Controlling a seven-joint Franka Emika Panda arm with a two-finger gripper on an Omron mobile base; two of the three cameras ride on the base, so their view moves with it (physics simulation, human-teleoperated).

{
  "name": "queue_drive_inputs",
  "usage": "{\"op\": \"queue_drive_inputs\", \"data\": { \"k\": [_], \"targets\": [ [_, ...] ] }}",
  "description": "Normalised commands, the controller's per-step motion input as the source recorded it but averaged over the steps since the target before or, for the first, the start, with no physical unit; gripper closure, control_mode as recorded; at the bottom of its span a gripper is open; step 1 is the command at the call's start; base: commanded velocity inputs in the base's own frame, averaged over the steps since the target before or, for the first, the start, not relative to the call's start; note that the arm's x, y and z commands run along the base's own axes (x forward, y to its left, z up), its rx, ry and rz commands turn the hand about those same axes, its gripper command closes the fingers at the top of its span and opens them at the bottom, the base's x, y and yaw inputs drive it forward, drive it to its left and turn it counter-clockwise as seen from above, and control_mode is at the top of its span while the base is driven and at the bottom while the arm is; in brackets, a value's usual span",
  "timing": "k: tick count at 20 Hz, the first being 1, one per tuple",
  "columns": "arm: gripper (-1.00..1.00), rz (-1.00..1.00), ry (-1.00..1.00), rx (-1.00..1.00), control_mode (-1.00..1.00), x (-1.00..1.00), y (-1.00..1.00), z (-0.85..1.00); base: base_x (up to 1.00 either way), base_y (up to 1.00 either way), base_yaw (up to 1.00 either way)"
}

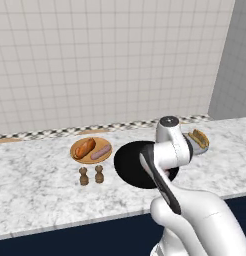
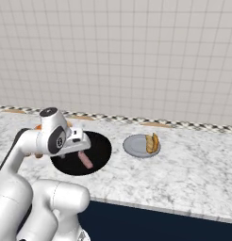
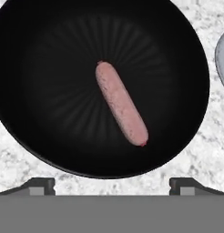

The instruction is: Place one bun and one sausage from the bowl on each plate.

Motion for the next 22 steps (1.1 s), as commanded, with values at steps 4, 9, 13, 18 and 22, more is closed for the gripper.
{"op": "queue_drive_inputs", "data": {
  "k": [4,9,13,18,22],
  "targets": [
    [-1.0,0.0,0.09,-0.09,-1.0,0.46,0.0,-0.4,0.0,0.0,0.0],
    [-1.0,0.0,0.13,-0.03,-1.0,0.63,-0.02,-0.23,0.0,0.0,0.0],
    [-1.0,0.0,0.13,-0.01,-1.0,0.57,-0.08,-0.2,0.0,0.0,0.0],
    [-1.0,0.0,0.16,-0.01,-1.0,0.37,-0.15,-0.35,0.0,0.0,0.0],
    [-1.0,0.0,0.16,-0.02,-1.0,0.0,-0.09,-0.44,0.0,0.0,0.0]
  ]
}}
